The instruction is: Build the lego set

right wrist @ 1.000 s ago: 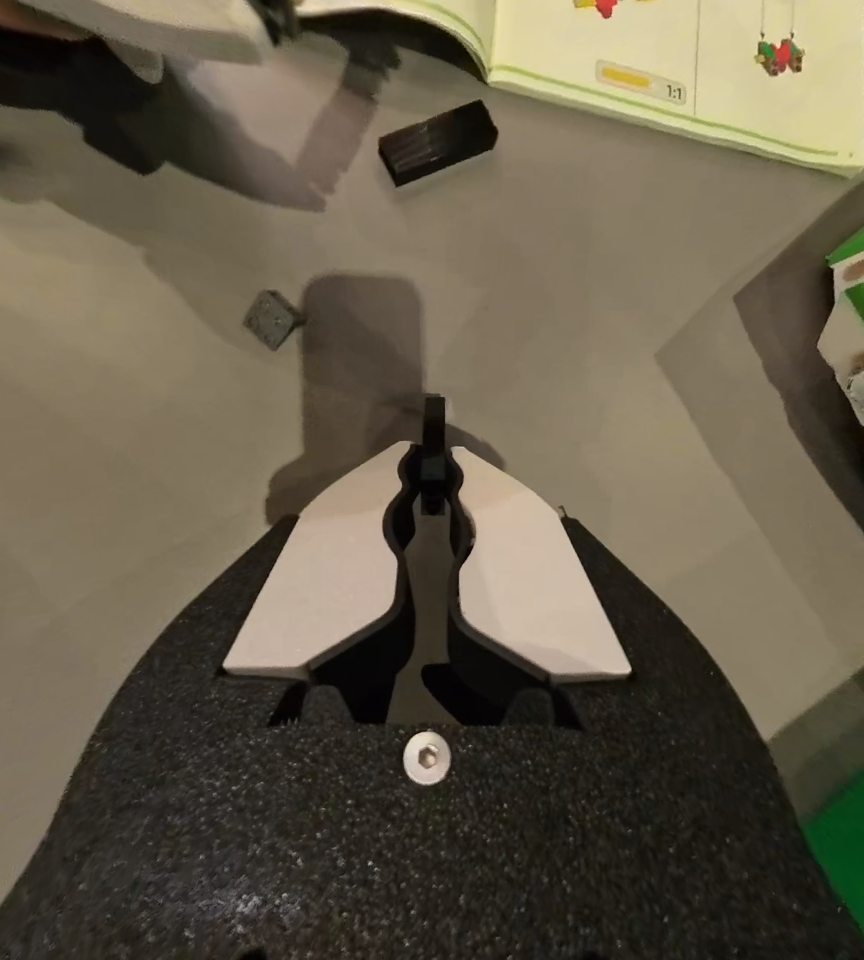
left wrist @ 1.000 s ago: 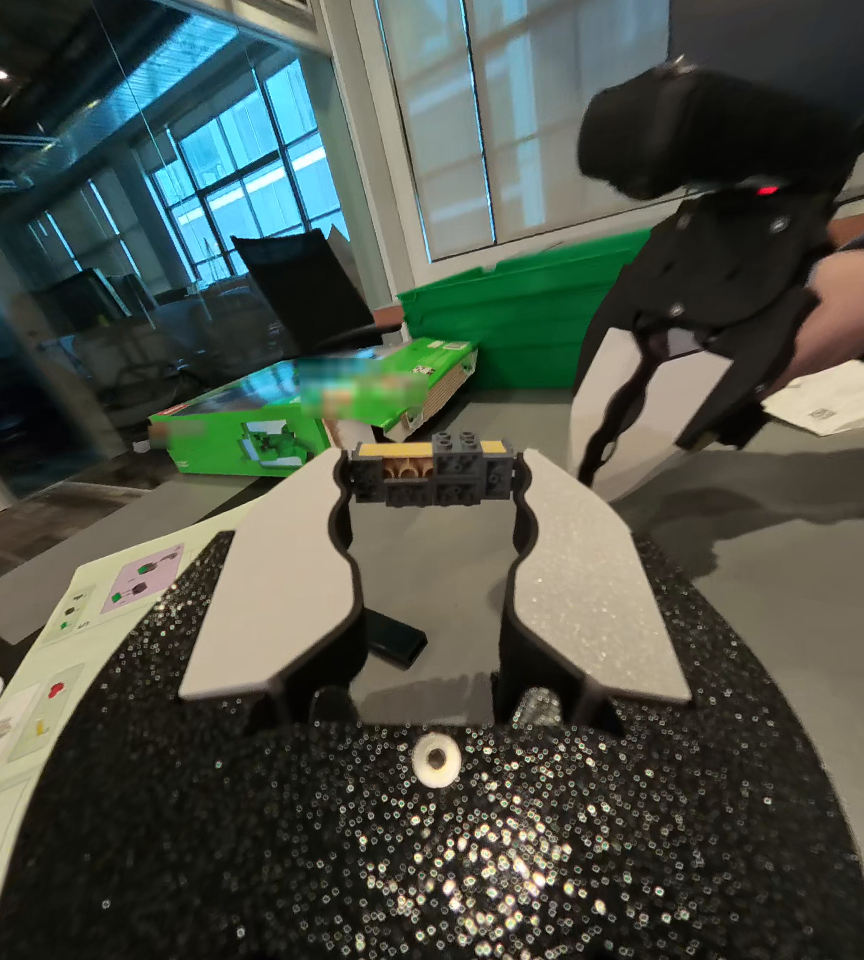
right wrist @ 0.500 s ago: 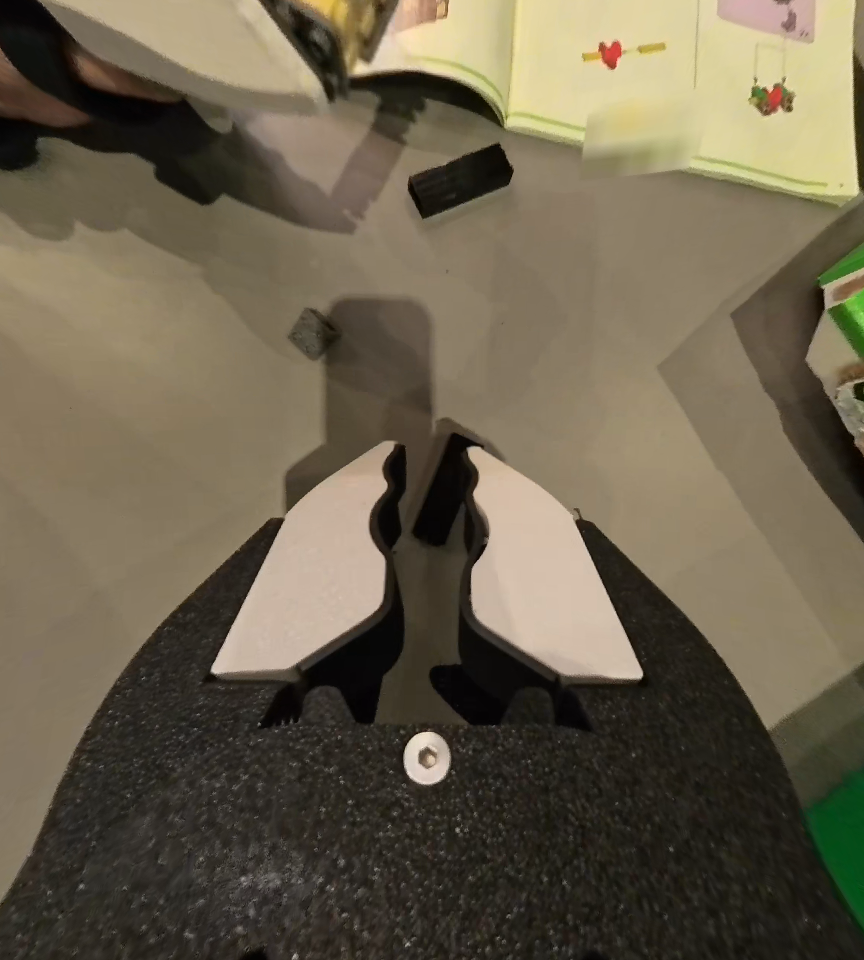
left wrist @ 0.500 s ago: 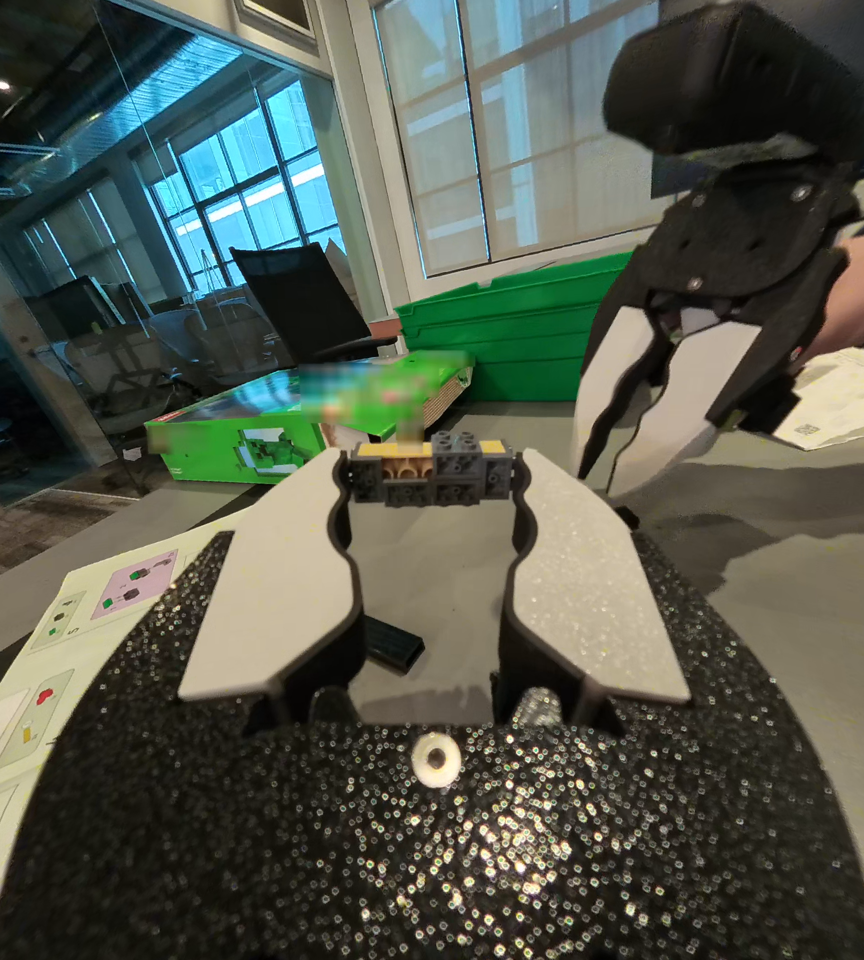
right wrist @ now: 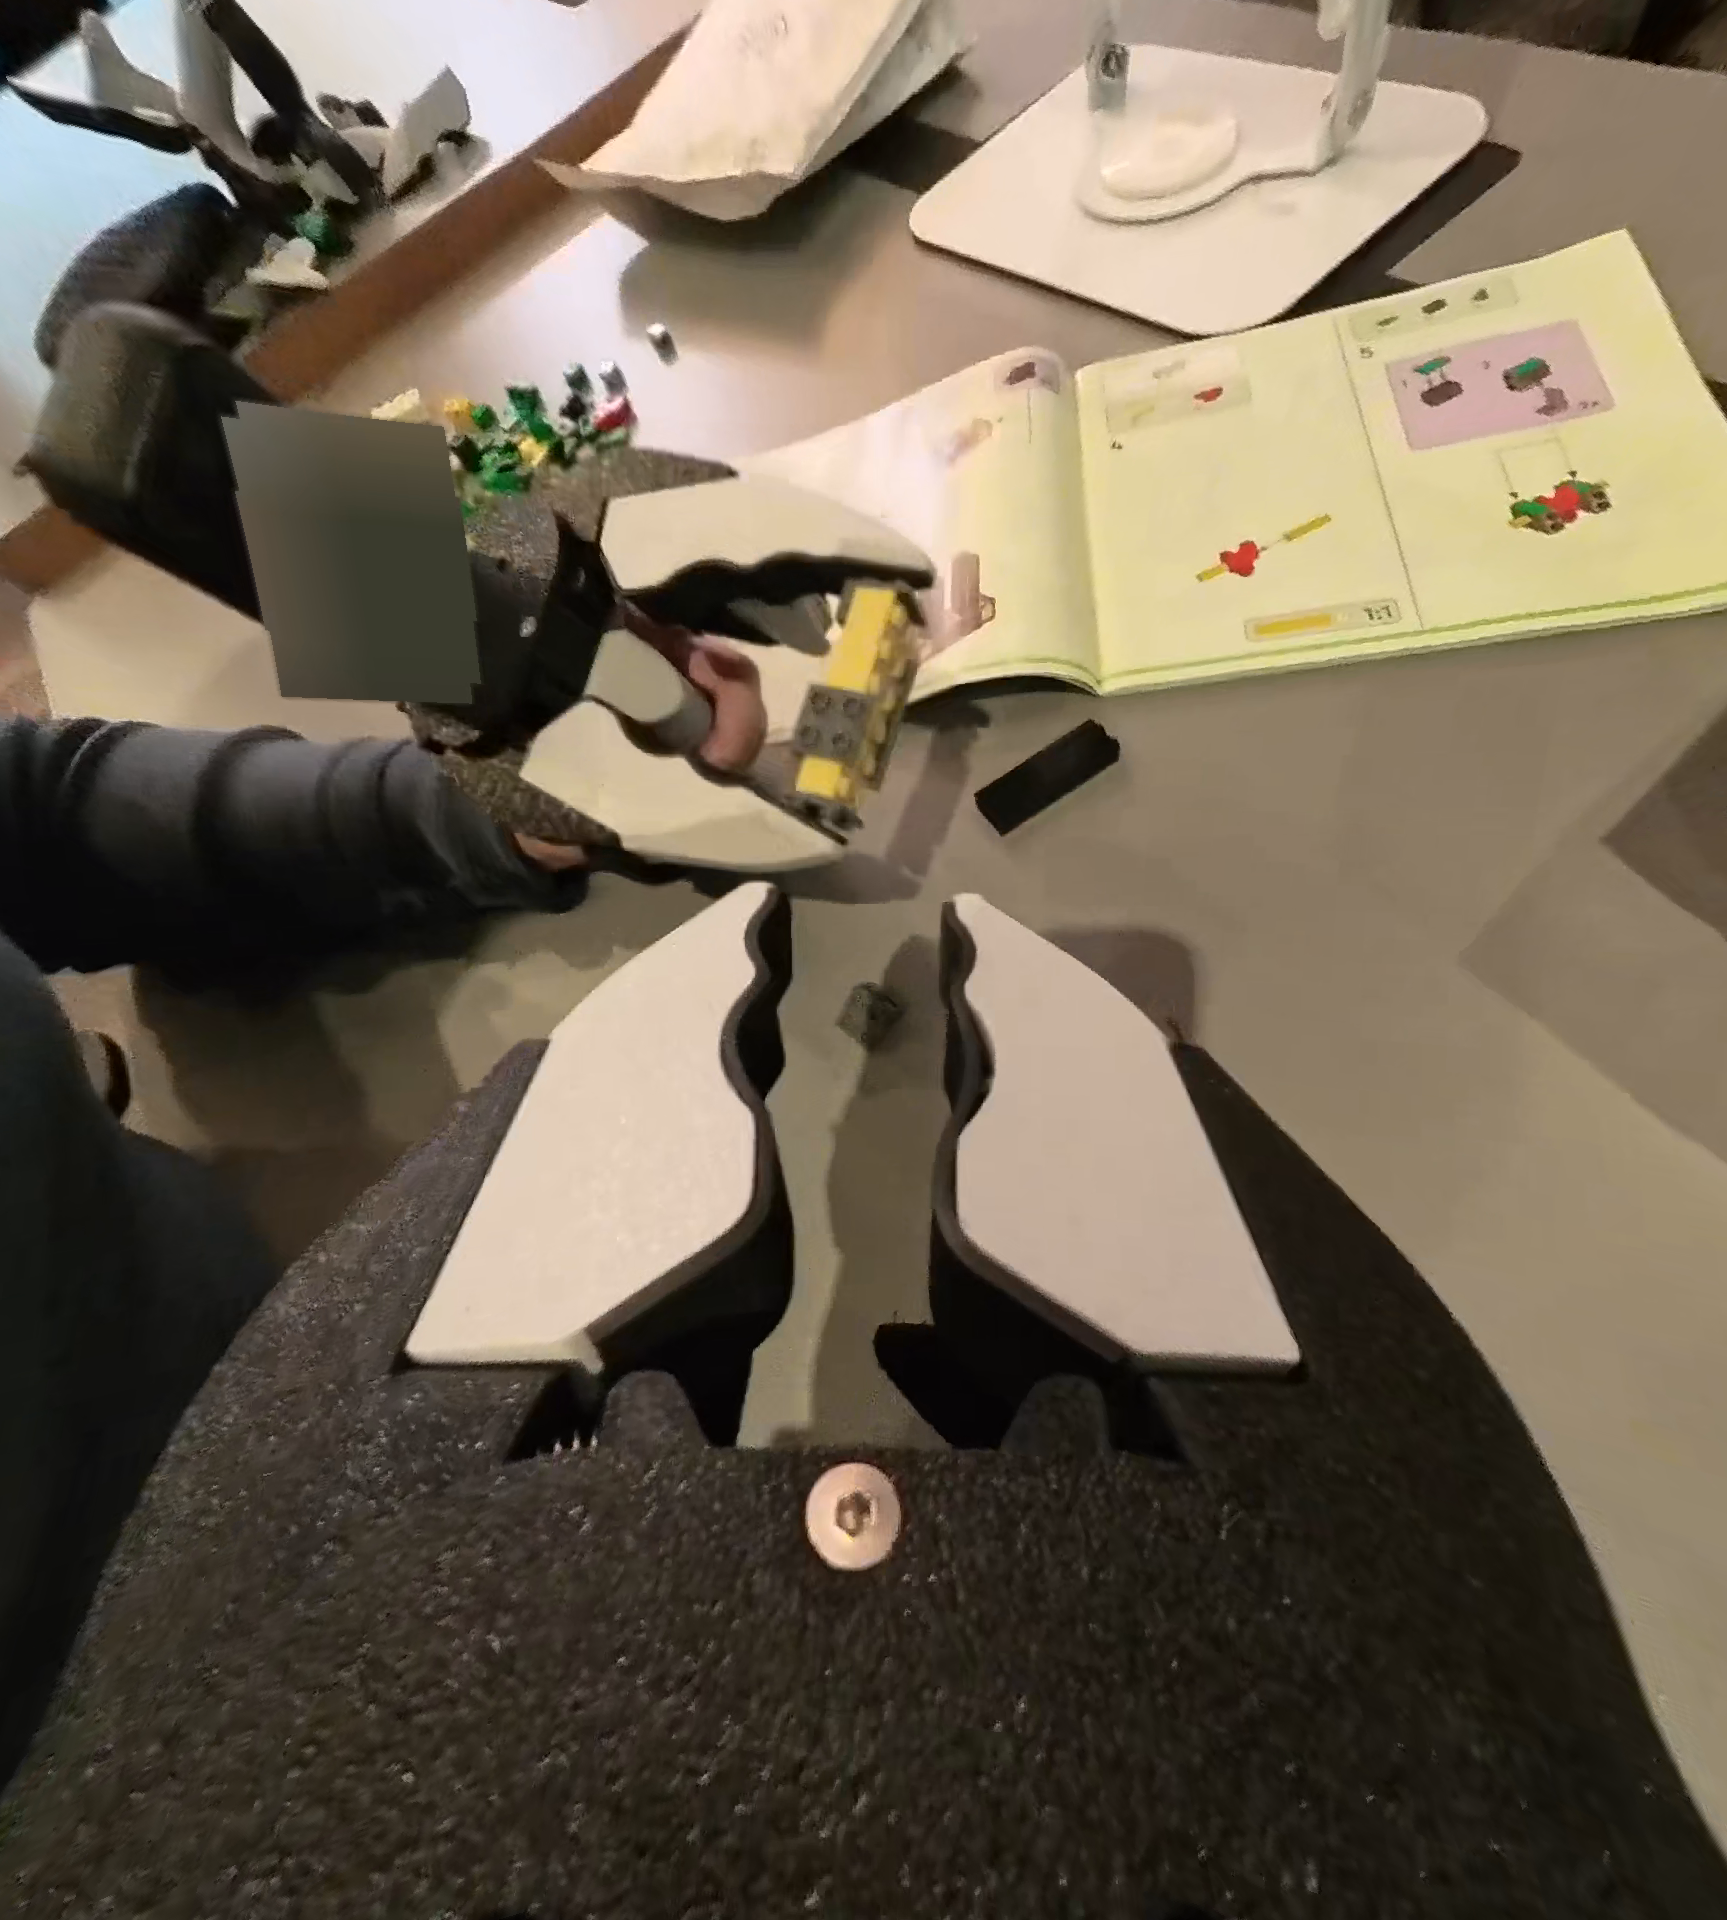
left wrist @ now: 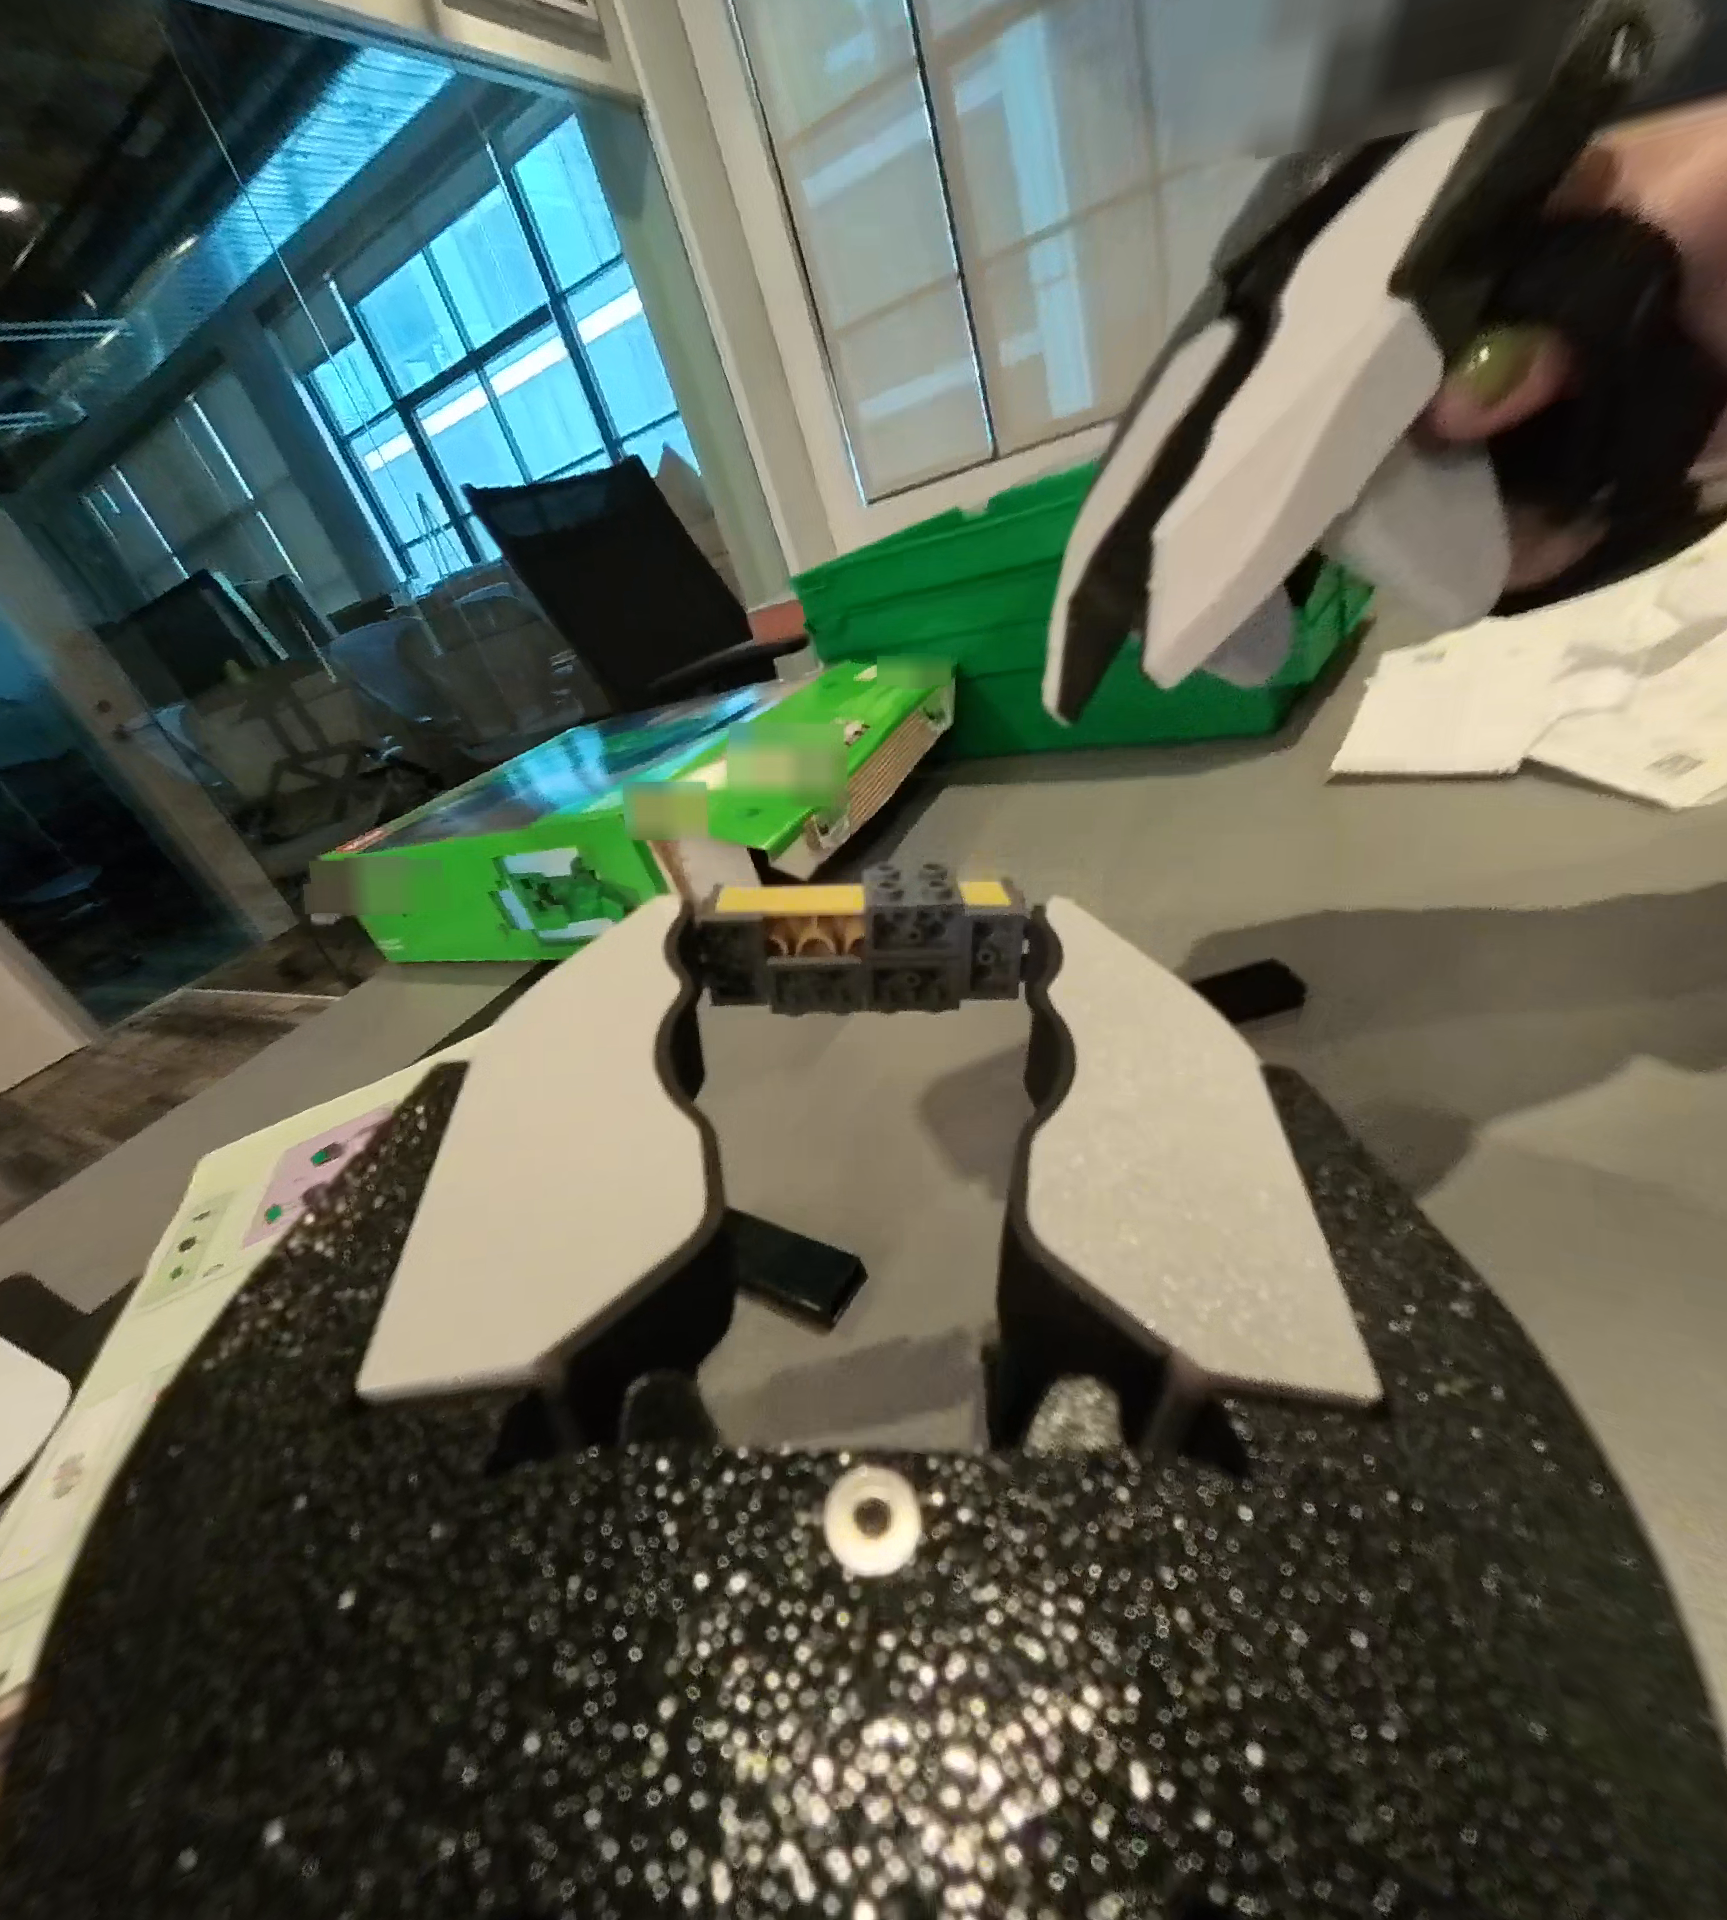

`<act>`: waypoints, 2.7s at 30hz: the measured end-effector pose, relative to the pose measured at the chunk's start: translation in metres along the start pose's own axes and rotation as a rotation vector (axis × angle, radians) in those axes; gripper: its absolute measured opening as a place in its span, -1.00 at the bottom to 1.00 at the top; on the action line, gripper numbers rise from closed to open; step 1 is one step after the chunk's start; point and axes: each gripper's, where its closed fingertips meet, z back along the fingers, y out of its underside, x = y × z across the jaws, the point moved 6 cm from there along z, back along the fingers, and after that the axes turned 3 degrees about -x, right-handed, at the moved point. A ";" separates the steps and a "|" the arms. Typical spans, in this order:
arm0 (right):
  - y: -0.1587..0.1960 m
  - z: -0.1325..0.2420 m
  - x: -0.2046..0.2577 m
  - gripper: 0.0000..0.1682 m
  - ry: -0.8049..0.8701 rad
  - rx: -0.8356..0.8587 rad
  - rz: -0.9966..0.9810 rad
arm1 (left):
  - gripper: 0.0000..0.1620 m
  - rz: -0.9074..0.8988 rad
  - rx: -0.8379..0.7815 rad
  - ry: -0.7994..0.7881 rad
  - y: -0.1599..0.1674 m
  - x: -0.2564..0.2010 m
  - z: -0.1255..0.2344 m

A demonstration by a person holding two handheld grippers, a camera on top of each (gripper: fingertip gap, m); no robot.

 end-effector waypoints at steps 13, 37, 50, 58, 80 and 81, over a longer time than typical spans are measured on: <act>0.001 -0.042 0.008 -0.67 0.041 0.132 0.008 | -0.25 -0.244 0.111 0.057 0.004 -0.024 -0.009; 0.002 -0.043 0.005 -0.78 -0.062 0.139 -0.110 | 0.08 -0.195 0.064 0.043 0.000 -0.023 -0.010; 0.008 -0.034 0.010 -0.79 -0.485 0.078 -0.455 | -0.22 -0.286 -0.093 0.106 -0.017 -0.034 -0.001; 0.009 -0.035 0.009 -0.78 -0.506 0.042 -0.500 | -0.22 -0.257 -0.091 0.119 -0.016 -0.032 -0.001; 0.057 -0.068 0.008 -0.77 0.131 0.263 0.003 | -0.22 0.015 -0.004 0.042 -0.002 0.018 0.041; 0.057 -0.068 0.009 -0.78 0.205 0.220 0.023 | -0.22 0.015 -0.006 0.048 -0.003 0.017 0.040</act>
